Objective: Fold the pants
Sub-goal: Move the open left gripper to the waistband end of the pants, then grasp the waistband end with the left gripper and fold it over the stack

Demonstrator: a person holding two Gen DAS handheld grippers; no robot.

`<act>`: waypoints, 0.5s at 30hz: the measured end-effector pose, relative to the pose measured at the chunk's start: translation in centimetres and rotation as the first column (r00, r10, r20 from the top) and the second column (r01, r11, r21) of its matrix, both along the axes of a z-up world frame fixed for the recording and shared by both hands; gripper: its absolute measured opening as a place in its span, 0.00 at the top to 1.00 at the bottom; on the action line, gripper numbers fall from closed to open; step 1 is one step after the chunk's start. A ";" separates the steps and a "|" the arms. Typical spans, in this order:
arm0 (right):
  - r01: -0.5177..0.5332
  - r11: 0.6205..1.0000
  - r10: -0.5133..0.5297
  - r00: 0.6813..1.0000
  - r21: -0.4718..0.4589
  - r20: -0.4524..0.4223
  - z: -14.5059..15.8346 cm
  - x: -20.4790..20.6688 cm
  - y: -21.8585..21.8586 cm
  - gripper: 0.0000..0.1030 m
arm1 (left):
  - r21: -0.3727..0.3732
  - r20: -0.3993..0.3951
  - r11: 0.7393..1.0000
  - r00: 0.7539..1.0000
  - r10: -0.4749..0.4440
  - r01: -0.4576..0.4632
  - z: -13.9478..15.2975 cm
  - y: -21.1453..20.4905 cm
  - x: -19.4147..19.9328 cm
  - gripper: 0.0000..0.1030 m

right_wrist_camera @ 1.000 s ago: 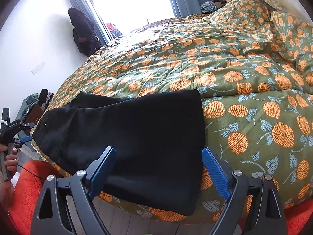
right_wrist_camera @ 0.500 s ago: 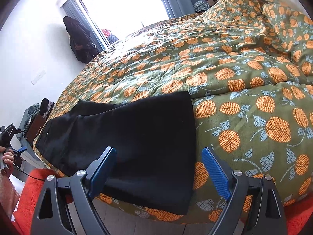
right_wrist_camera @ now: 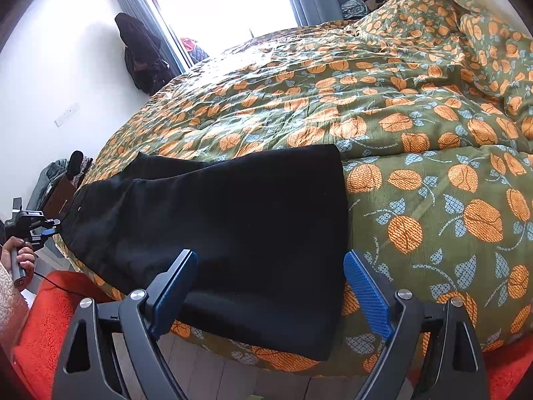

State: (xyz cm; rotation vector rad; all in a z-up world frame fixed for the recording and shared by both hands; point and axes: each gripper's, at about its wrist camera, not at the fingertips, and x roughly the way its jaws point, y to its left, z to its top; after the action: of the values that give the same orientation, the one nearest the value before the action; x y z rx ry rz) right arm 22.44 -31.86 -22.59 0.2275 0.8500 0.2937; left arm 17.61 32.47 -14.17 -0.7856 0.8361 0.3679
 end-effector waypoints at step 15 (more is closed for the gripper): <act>-0.012 1.000 0.012 1.000 -0.005 -0.014 -0.3 0.1 0.2 0.14 | -0.103 -0.033 0.987 0.992 0.124 -0.127 -4.2 2.8 -2.5 0.44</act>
State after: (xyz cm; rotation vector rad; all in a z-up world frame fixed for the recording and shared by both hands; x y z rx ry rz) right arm 22.53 -31.64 -22.89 0.2201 0.8661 0.3012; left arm 15.16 35.27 -18.41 -0.9358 0.8380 0.4498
